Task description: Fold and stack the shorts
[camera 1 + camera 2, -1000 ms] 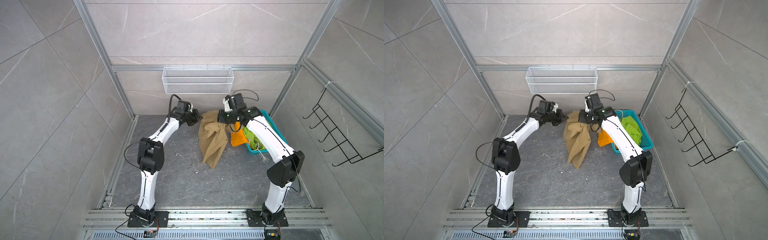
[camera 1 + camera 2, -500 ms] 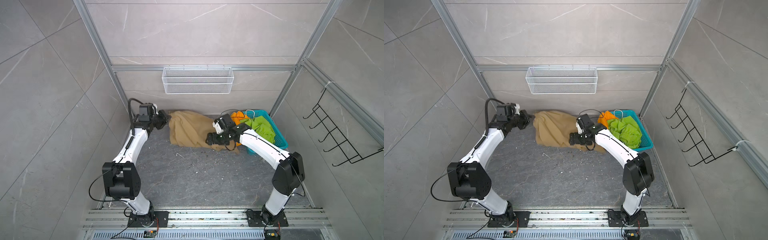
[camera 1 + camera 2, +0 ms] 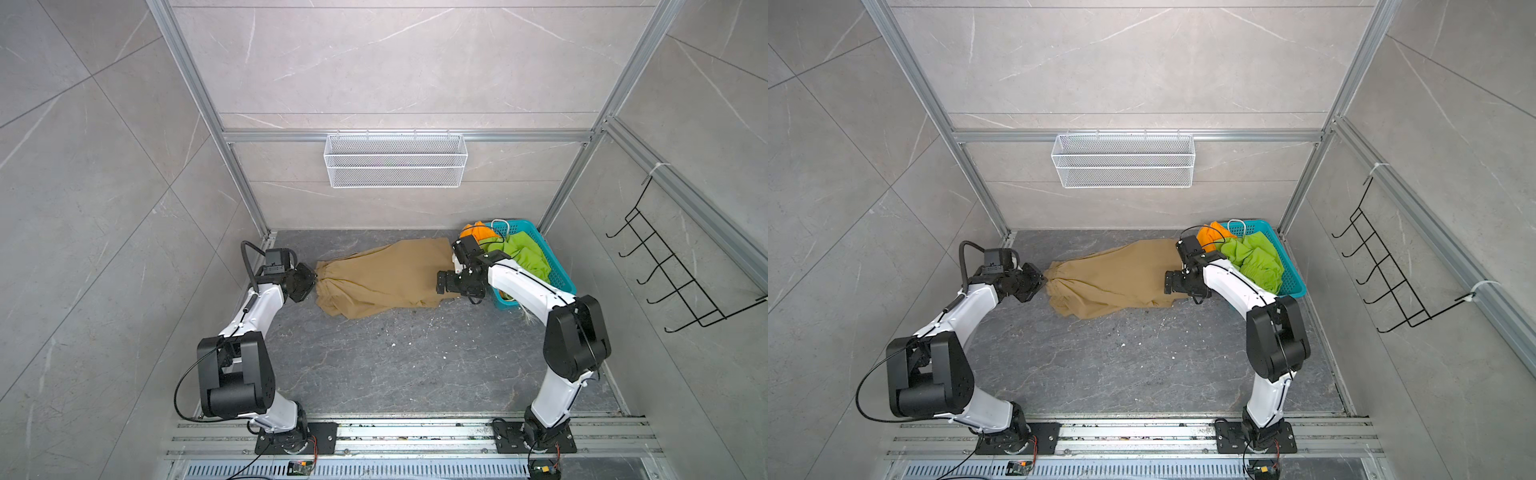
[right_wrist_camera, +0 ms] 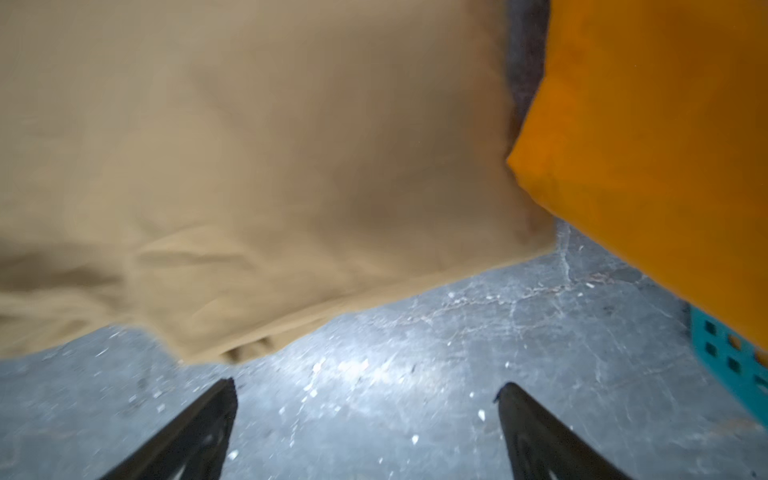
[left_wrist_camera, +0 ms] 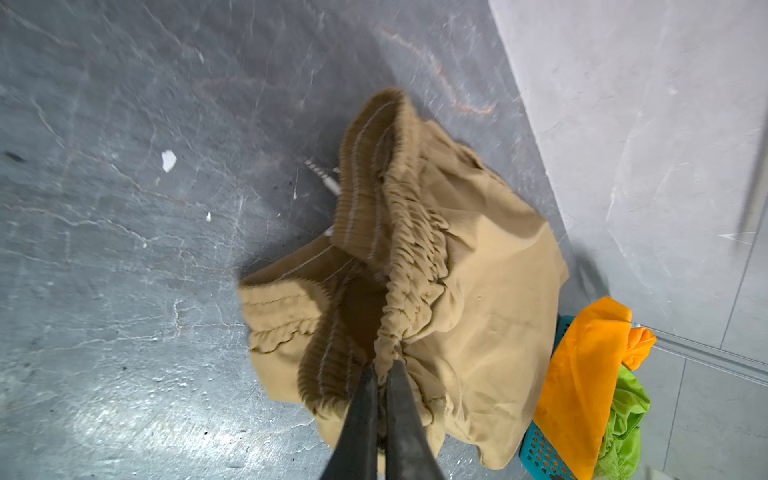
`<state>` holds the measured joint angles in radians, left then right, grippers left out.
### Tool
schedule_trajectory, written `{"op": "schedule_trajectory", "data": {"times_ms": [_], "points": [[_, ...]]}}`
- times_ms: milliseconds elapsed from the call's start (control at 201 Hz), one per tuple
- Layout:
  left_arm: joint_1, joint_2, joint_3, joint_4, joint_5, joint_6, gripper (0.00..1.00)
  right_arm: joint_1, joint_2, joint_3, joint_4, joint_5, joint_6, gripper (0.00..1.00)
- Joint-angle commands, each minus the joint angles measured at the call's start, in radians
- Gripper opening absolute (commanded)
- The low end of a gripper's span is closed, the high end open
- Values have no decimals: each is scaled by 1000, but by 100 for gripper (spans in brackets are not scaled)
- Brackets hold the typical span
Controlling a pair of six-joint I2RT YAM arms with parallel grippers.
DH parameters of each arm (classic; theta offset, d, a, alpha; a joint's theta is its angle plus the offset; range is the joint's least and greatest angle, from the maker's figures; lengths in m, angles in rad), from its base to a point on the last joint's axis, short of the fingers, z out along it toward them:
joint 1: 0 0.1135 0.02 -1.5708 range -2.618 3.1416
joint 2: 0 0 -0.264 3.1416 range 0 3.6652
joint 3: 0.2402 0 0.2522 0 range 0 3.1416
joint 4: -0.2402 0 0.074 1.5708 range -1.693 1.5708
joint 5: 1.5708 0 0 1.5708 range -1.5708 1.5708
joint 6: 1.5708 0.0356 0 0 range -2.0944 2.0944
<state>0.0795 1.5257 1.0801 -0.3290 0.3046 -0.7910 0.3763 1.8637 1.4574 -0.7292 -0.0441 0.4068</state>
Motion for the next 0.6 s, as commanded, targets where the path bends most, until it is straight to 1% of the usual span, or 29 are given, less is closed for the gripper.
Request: {"op": "schedule_trajectory", "data": {"times_ms": [0, 60, 95, 105, 144, 174, 274, 314, 349, 359, 364, 378, 393, 403, 488, 543, 593], "points": [[5, -12, 13, -1, -16, 25, 5, -27, 77, 45, 4, 11, 10, 100], [9, -7, 30, -18, -21, 38, 11, -31, 103, 59, 11, 8, 9, 100], [12, -5, 40, -29, -30, 43, 17, -30, 121, 68, 9, 7, 4, 100], [13, -4, 42, -30, -34, 44, 19, -31, 127, 71, 8, 7, 2, 100], [19, 0, 50, -37, -37, 46, 24, -31, 148, 77, 5, 6, -2, 98], [22, 6, 57, -42, -35, 45, 27, -31, 157, 71, 7, 4, -2, 96], [28, 22, 73, -55, -24, 47, 33, -31, 150, 11, 45, -3, 1, 84], [28, 24, 75, -56, -27, 47, 34, -31, 137, -16, 57, -4, 1, 75], [29, 24, 75, -57, -35, 46, 38, -31, 121, -39, 62, 6, -4, 63], [29, 24, 75, -57, -38, 45, 38, -31, 120, -42, 63, 8, -4, 62], [29, 24, 76, -56, -38, 45, 39, -31, 114, -48, 64, 13, -6, 58], [28, 24, 78, -56, -40, 45, 39, -32, 107, -59, 65, 20, -10, 54], [29, 25, 80, -56, -41, 45, 41, -31, 102, -66, 64, 27, -11, 51], [29, 26, 82, -55, -41, 46, 42, -32, 95, -76, 64, 36, -16, 46], [29, 55, 115, -65, -25, 55, 45, -40, 53, -139, 60, 84, -42, 26], [29, 93, 150, -88, -11, 58, 46, -47, 20, -184, 62, 102, -53, 17], [29, 129, 183, -99, 7, 61, 46, -53, -8, -224, 66, 107, -57, 13]]}}
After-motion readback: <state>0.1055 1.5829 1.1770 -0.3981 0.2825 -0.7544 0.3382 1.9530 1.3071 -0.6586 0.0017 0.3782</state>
